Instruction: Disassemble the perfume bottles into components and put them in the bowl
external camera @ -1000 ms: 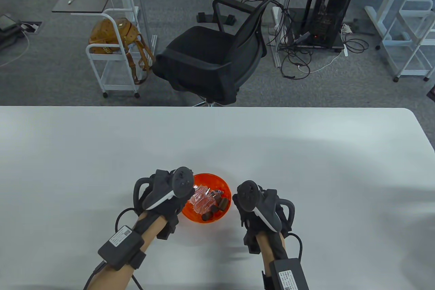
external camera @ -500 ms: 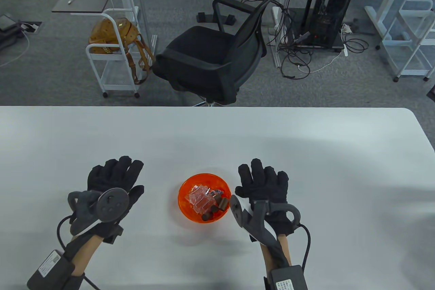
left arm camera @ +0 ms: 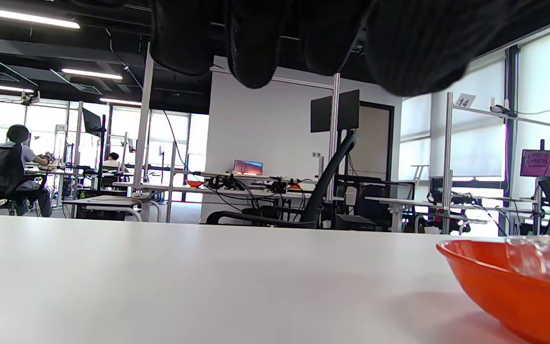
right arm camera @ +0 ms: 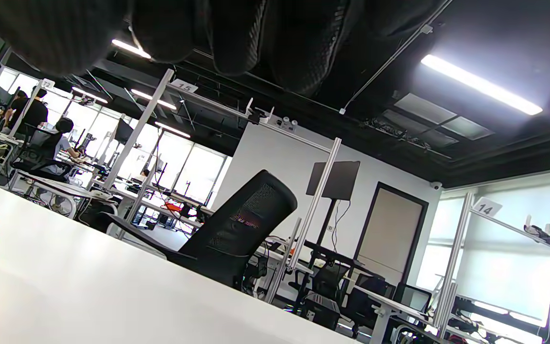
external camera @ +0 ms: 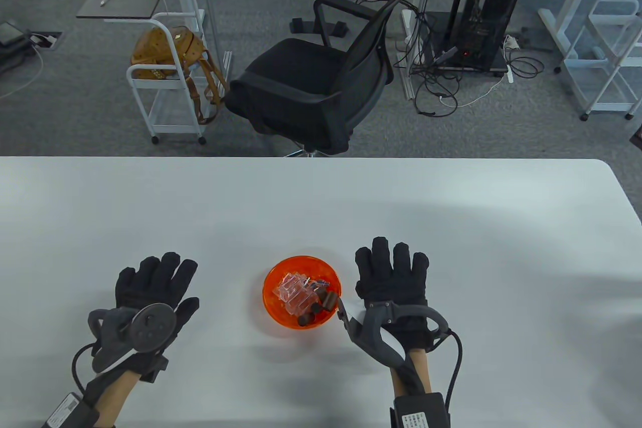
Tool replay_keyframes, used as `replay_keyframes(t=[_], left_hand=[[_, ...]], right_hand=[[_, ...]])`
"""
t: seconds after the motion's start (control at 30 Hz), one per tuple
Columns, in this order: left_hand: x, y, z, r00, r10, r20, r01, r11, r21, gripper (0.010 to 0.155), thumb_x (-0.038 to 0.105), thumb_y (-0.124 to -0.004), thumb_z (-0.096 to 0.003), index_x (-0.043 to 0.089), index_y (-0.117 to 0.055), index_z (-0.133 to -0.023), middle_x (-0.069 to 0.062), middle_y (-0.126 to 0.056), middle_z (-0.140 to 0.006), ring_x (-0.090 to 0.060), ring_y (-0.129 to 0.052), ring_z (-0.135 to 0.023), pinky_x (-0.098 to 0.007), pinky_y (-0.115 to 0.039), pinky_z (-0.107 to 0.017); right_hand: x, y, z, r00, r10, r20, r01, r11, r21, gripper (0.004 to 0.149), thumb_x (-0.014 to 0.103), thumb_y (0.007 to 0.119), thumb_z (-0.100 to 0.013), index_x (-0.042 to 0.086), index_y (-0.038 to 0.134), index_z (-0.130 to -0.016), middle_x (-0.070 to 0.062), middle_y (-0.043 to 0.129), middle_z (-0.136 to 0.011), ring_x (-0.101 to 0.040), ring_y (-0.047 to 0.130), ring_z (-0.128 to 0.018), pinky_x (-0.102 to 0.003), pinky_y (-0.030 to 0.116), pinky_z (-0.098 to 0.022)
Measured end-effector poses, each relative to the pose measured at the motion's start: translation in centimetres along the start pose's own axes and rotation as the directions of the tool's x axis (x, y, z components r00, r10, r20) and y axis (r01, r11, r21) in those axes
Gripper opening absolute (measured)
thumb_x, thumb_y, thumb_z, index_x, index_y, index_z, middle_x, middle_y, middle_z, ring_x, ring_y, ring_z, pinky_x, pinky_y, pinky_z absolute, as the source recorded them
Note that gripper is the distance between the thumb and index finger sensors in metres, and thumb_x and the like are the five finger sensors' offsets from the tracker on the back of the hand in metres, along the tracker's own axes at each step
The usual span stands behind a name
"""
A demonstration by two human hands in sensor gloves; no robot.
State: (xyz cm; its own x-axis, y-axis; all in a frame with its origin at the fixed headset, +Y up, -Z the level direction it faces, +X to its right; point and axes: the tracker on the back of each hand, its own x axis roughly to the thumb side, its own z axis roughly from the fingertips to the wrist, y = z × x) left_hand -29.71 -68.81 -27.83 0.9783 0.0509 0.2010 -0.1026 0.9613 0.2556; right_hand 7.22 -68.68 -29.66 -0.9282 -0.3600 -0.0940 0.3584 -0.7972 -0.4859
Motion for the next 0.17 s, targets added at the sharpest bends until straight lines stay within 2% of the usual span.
replay_keyframes(t=[0.17], left_hand=[[0.00, -0.43, 0.02, 1.000, 0.000, 0.002, 0.000, 1.000, -0.027, 0.070, 0.054, -0.078, -0.0428, 0.035, -0.065, -0.109, -0.008, -0.068, -0.119, -0.047, -0.069, -0.108, -0.072, -0.045, -0.076]], right_hand=[[0.26, 0.17, 0.06, 1.000, -0.025, 0.008, 0.024, 1.000, 0.017, 0.066, 0.058, 0.073, -0.034, 0.042, 0.057, -0.096, 0.009, 0.060, -0.111, -0.025, 0.074, -0.100, -0.064, 0.053, -0.074]])
